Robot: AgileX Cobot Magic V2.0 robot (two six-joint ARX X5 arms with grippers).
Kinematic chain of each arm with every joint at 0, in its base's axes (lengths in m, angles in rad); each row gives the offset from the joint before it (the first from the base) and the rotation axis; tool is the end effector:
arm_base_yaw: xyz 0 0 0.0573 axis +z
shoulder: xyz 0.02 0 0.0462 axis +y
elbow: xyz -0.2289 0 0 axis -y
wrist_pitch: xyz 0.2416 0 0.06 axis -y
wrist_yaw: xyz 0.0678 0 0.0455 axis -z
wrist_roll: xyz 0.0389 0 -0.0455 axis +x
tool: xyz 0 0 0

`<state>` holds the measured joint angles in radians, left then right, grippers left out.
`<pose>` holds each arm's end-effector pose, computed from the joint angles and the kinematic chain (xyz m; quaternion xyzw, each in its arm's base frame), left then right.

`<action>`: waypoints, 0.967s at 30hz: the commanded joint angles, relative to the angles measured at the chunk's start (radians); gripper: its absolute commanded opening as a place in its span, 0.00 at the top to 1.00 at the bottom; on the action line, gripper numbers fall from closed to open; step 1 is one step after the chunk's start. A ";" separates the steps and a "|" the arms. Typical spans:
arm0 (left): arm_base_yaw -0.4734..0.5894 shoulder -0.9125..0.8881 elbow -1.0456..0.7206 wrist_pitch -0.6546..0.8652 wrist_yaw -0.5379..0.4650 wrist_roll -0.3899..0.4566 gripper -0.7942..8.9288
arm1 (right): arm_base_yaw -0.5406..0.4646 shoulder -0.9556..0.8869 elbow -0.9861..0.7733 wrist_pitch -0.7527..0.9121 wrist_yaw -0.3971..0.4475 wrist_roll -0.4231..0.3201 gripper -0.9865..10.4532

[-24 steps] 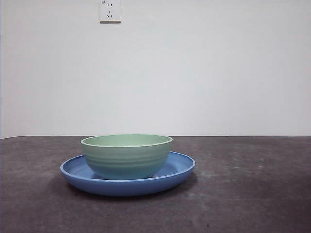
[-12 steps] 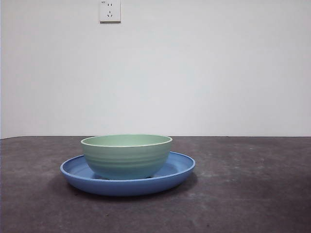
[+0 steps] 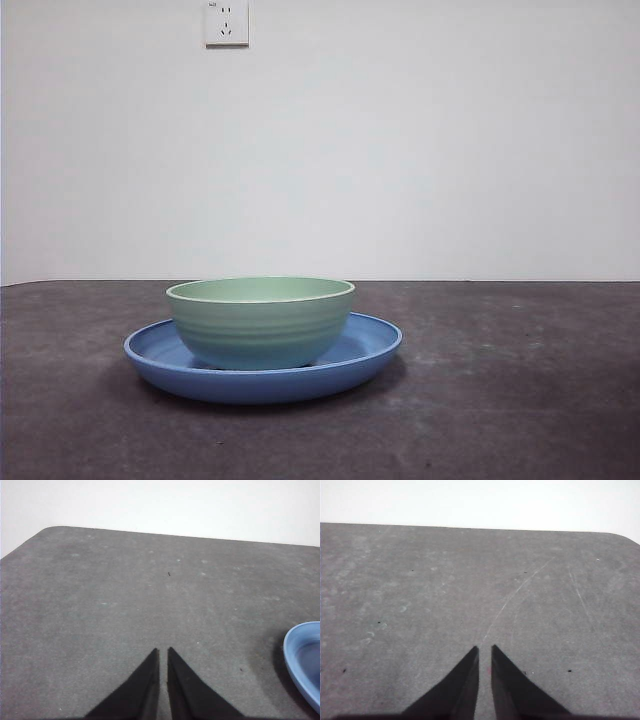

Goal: Place the green bowl on the blue plate

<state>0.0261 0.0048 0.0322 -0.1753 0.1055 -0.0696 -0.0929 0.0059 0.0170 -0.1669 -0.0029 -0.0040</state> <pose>0.1363 -0.0005 0.1555 -0.0395 0.0751 -0.0370 0.9957 0.1368 -0.0126 0.1510 0.0017 0.0778 -0.0447 0.9960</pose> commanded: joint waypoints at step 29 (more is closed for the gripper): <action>0.002 -0.002 -0.021 -0.008 -0.004 -0.003 0.89 | -0.001 -0.002 -0.006 0.011 0.003 -0.008 0.88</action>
